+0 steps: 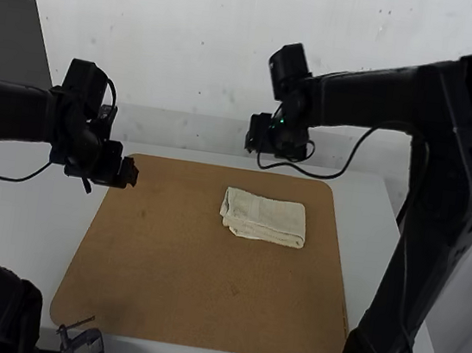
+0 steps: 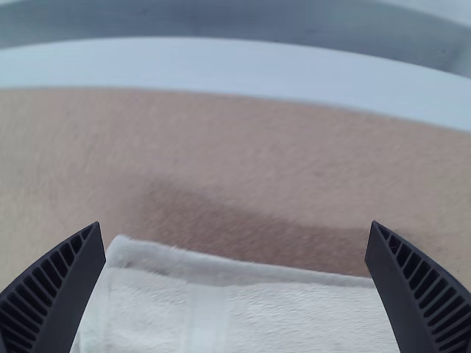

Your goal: Fold the towel.

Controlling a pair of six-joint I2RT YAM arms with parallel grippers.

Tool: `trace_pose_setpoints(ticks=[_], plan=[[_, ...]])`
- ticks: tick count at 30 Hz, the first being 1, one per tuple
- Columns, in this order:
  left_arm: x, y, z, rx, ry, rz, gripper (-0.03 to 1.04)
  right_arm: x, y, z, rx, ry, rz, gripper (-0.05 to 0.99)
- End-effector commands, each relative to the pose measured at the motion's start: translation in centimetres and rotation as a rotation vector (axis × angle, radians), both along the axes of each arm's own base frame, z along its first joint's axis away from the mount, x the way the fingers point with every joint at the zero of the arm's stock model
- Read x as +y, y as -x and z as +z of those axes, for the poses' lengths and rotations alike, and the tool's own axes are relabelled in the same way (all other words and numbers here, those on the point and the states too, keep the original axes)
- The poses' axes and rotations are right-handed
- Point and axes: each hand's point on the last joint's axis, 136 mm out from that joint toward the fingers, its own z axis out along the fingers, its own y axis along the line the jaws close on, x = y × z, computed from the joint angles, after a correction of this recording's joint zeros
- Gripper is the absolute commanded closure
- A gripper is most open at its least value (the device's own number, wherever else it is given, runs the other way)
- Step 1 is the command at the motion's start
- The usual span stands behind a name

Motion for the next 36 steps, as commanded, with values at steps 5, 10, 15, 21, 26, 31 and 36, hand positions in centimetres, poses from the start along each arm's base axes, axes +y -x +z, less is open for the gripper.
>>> trace_pose_setpoints(ticks=[5,10,15,21,26,31,36], plan=[[-0.8,-0.2,3.3,-0.112,0.02,-0.02,0.0,-10.0,1.0,1.6,-0.107,-0.017,-0.1,-0.04],[-0.9,0.2,2.9,-0.102,0.027,-0.014,0.0,-15.7,2.8,3.2,-0.239,-0.007,-0.188,-0.04],[-1.1,0.2,2.5,-0.087,0.034,-0.008,0.0,-17.7,5.7,4.7,-0.359,-0.012,-0.219,-0.04],[-1.0,0.5,2.1,-0.082,0.035,-0.003,0.0,-18.1,9.1,5.7,-0.475,-0.03,-0.23,-0.04],[-0.9,0.7,2.3,-0.104,0.034,-0.003,0.0,-19.5,11.4,6.8,-0.587,-0.011,-0.272,-0.03],[-0.9,0.9,2.9,-0.142,0.039,-0.003,0.0,-20.2,13.7,6.9,-0.685,-0.002,-0.289,-0.03],[-0.7,1.6,3.7,-0.189,0.046,0.006,0.0,-20.2,15.4,7.7,-0.792,-0.013,-0.285,-0.03]])
